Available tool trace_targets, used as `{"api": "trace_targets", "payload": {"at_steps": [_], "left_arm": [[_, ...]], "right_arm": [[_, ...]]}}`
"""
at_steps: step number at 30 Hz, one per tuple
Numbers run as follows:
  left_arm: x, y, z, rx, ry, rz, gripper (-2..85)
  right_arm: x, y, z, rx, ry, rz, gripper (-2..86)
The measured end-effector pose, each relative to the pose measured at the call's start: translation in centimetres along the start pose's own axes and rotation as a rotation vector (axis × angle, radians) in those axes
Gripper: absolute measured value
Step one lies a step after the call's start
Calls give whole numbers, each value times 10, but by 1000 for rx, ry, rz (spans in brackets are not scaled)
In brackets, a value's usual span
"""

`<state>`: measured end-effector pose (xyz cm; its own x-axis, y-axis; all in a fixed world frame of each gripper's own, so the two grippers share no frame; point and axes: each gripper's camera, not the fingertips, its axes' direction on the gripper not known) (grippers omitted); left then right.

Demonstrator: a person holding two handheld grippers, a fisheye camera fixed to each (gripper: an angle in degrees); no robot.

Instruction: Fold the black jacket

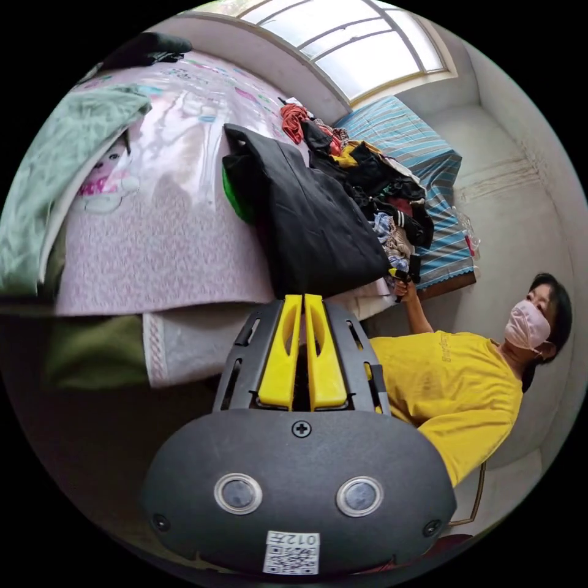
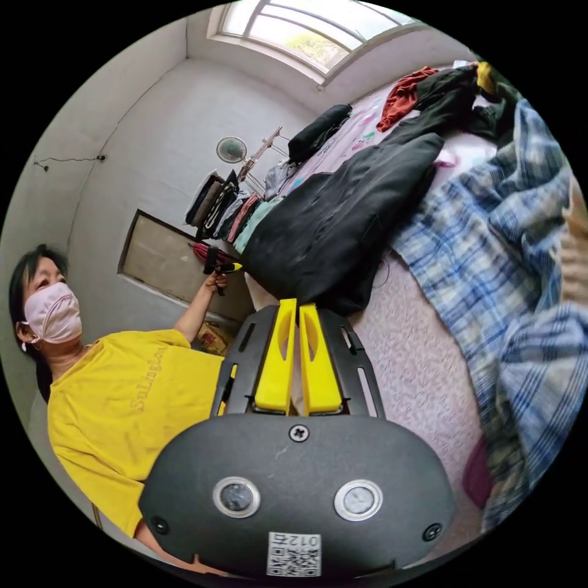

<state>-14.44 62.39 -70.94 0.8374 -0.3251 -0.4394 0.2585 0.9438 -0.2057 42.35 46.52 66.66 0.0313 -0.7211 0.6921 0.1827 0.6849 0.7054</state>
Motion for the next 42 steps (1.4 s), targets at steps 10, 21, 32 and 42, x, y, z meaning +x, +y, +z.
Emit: {"api": "trace_targets", "payload": {"at_steps": [10,21,32,42], "left_arm": [[12,80,-74,274,-89,-143,4],[153,12,-96,258,-346,151,4],[148,-80,-89,133,-531,46,3],[137,-90,-134,200,-499,-77,4]], "right_arm": [[-1,46,-36,121,30,-8,13],[-11,37,-36,94,306,-94,13],[10,-38,-49,262,373,58,47],[61,-128,-33,191,415,143,106]]}}
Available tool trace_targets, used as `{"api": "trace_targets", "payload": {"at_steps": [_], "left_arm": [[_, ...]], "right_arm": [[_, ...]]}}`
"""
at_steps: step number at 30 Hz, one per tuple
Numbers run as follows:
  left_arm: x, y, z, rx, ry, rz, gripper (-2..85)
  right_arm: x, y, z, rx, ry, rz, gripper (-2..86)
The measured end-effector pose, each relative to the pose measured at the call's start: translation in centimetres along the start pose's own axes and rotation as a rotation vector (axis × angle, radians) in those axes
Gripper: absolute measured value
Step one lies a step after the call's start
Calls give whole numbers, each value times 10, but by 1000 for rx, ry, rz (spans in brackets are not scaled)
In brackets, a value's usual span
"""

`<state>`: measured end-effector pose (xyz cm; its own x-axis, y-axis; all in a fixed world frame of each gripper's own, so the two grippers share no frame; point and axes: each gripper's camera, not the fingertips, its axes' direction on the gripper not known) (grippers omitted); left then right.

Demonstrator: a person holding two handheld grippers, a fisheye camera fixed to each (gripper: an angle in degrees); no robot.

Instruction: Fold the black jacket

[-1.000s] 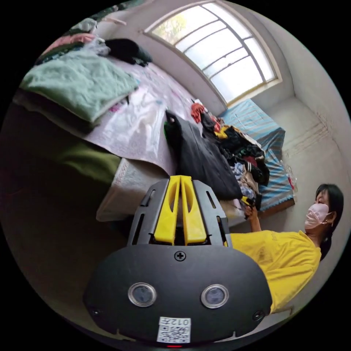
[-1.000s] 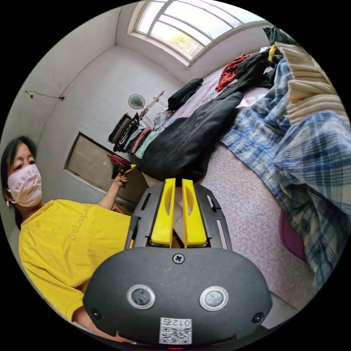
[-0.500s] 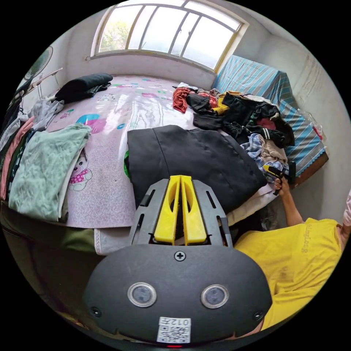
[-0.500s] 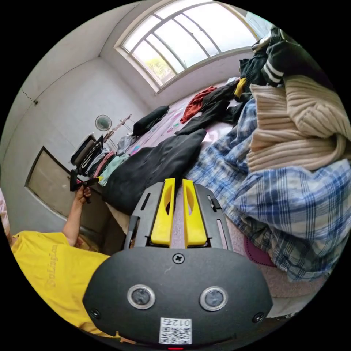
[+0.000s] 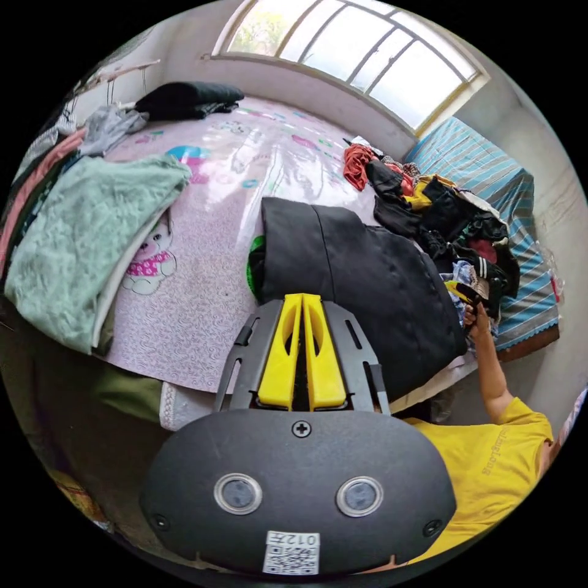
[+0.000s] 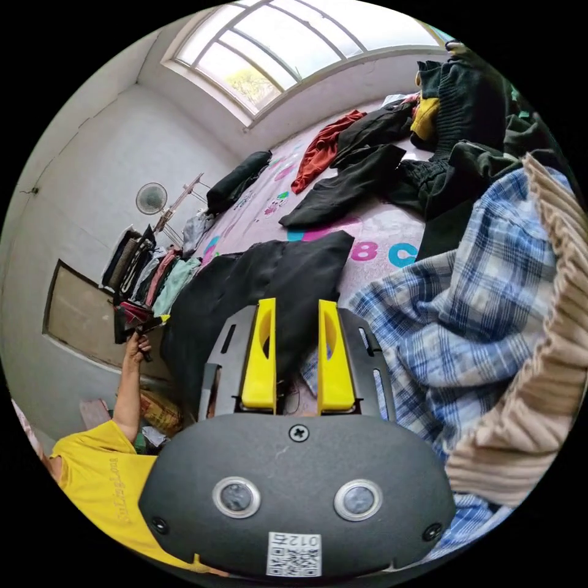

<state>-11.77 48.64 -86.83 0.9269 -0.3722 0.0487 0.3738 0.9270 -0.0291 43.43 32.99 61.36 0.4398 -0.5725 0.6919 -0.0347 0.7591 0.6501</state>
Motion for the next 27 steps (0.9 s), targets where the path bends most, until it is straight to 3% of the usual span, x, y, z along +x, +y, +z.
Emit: {"api": "trace_targets", "payload": {"at_steps": [4,9,16,22,27], "left_arm": [[21,-43,-19,9,-49,81,4],[15,-95,3,-106,-52,71,4],[-12,-107,-17,-69,-67,-59,3],[-21,-106,-23,-81,1,-130,4],[34,-119,-100,77,-244,-60,5]], "right_arm": [[22,-37,26,-27,14,95,119],[33,-61,63,-104,-33,139,35],[-17,-90,33,114,-42,-66,6],[3,-89,89,-64,33,44,17],[-25,-67,52,124,157,48,21]]}}
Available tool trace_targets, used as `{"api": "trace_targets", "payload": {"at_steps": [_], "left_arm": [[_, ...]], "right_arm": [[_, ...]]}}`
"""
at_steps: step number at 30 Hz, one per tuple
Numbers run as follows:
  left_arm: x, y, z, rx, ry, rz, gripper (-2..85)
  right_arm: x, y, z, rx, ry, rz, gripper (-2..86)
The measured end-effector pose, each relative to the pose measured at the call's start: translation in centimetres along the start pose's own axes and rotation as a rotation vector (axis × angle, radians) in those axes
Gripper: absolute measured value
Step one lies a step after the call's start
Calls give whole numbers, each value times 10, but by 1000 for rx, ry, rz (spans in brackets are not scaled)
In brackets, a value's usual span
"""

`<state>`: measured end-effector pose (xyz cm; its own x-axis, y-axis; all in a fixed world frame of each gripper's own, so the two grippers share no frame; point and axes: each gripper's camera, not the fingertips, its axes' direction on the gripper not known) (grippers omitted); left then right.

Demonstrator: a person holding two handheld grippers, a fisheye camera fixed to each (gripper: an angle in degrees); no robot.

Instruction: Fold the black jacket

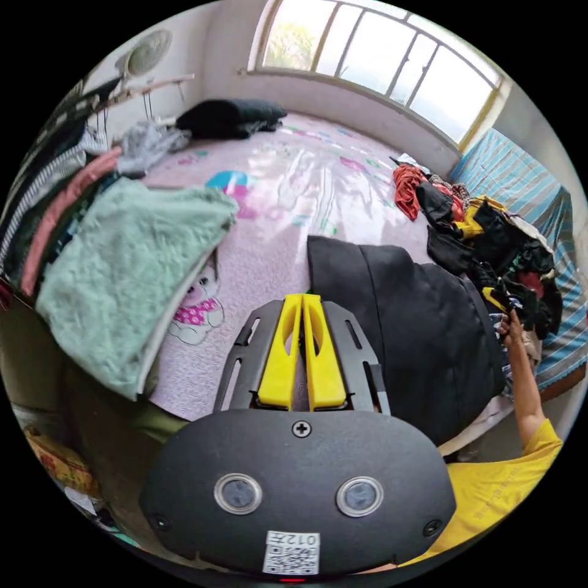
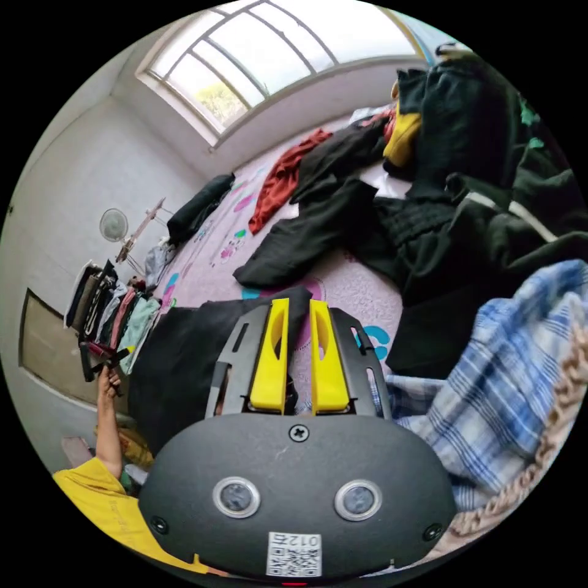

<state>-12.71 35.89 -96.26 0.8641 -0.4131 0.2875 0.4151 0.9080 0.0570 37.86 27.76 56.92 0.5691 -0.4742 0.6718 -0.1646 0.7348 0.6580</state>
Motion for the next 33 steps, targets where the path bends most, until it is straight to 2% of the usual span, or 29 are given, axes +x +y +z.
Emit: {"api": "trace_targets", "payload": {"at_steps": [3,6,8,10,18,21,25,28,30,31,33], "left_arm": [[52,-21,-33,40,-40,151,4],[110,-44,-16,-66,-29,314,3],[133,-52,7,-158,-111,368,3],[142,-54,26,-219,-261,371,1],[121,-66,-9,-164,-35,274,2],[133,-63,-66,-62,-156,240,3],[184,-34,-131,48,-120,392,4],[208,-17,-129,13,-208,441,4],[209,-13,-118,-23,-269,416,4],[206,-13,-110,-60,-275,407,3],[197,-14,-101,-94,-214,386,3]], "right_arm": [[-49,17,-24,65,-79,-129,15],[-110,36,4,-120,-140,-303,10],[-140,55,42,-256,33,-395,5],[-147,68,68,-308,241,-447,2],[-176,101,67,-259,280,-598,0],[-192,110,37,-211,463,-554,0],[-228,155,-24,-98,340,-622,0],[-241,194,-27,-145,249,-645,0],[-236,213,-14,-196,315,-645,0],[-229,222,-8,-216,347,-641,0],[-216,230,-9,-205,284,-613,0]]}}
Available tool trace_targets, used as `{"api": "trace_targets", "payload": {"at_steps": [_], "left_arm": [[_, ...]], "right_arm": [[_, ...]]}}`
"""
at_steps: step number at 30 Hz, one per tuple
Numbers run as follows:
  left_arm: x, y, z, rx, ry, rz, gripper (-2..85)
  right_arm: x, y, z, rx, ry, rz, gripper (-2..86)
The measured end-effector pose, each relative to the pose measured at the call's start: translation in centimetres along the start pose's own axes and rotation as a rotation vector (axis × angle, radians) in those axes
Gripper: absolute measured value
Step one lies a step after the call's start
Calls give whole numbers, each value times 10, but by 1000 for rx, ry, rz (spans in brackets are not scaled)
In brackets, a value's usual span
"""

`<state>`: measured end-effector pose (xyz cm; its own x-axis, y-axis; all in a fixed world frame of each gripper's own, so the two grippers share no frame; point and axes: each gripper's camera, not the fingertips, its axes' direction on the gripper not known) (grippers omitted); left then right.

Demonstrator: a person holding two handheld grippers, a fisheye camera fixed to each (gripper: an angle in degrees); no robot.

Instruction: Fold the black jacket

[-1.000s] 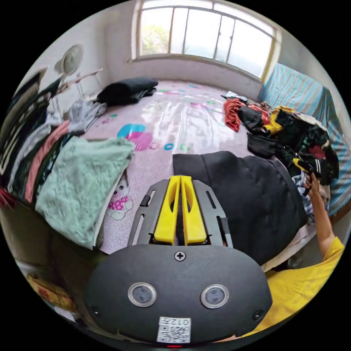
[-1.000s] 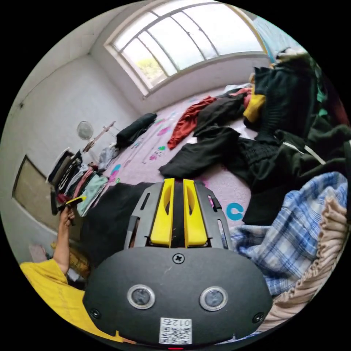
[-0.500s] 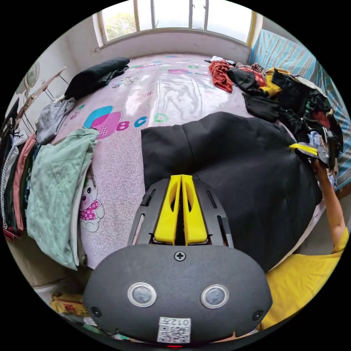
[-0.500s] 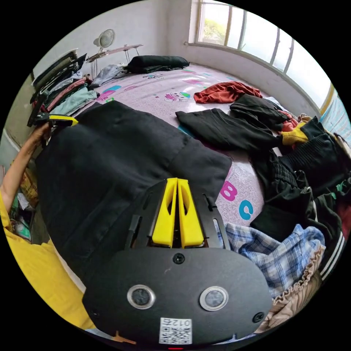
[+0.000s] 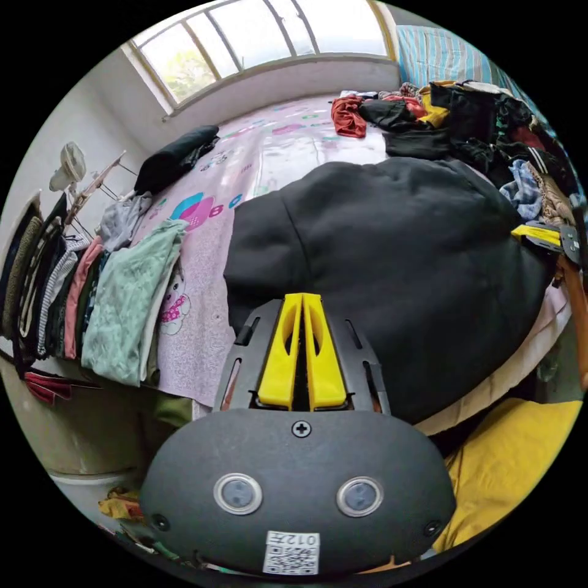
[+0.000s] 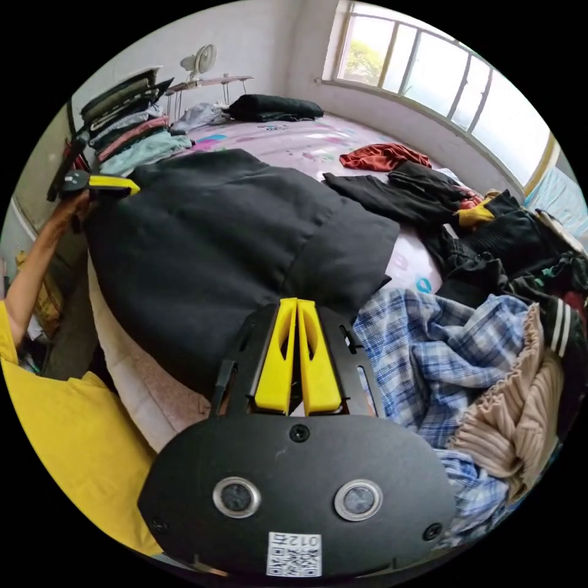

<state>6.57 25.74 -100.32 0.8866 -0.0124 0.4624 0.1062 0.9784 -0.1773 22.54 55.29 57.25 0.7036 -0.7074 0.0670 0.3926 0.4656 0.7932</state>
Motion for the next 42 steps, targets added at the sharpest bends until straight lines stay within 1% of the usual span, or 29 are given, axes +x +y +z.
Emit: {"api": "trace_targets", "payload": {"at_steps": [2,4,6,8,9,11,12,13,15,17,20,21,23,25,26,27,28,29,30,32,34,38,42], "left_arm": [[-11,2,4,26,71,-34,3],[-27,0,0,50,160,-91,3],[-33,-5,-13,42,193,-116,3],[-26,-7,-41,72,126,-112,3],[-15,-9,-62,100,90,-78,3],[7,-11,-87,128,101,-20,3],[25,-13,-97,138,129,25,3],[43,-15,-100,136,146,82,3],[63,-19,-97,108,126,119,3],[74,-26,-92,70,126,114,4],[92,-40,-104,131,279,115,4],[105,-51,-112,172,350,139,4],[132,-75,-121,212,443,208,4],[182,-118,-128,221,559,333,4],[195,-128,-131,224,588,369,4],[224,-149,-134,229,627,448,4],[253,-168,-134,220,624,521,4],[267,-178,-132,206,612,551,4],[293,-195,-125,162,589,603,4],[321,-216,-110,104,574,649,4],[336,-238,-90,46,576,621,4],[333,-254,-68,11,611,535,4],[320,-265,-49,-2,699,451,3]], "right_arm": [[18,12,-2,47,-114,57,1],[28,14,-7,45,-182,88,1],[33,18,-21,53,-196,112,2],[26,29,-57,119,-134,117,4],[23,33,-68,140,-137,107,4],[6,52,-100,196,-224,57,5],[2,56,-104,194,-242,46,5],[-5,64,-108,174,-247,43,6],[-10,77,-109,139,-208,72,6],[-3,96,-119,176,-202,147,7],[22,128,-146,308,-281,253,7],[27,134,-149,322,-292,258,8],[43,153,-148,293,-302,303,9],[49,163,-144,257,-311,326,11],[47,167,-142,244,-322,310,13],[45,169,-142,241,-322,299,15],[41,171,-143,242,-312,268,17],[35,172,-145,243,-291,224,18],[33,172,-146,242,-275,202,20],[24,166,-148,218,-184,100,27],[22,160,-148,190,-159,21,37],[27,145,-138,106,-251,-132,53],[29,134,-132,87,-262,-197,51]]}}
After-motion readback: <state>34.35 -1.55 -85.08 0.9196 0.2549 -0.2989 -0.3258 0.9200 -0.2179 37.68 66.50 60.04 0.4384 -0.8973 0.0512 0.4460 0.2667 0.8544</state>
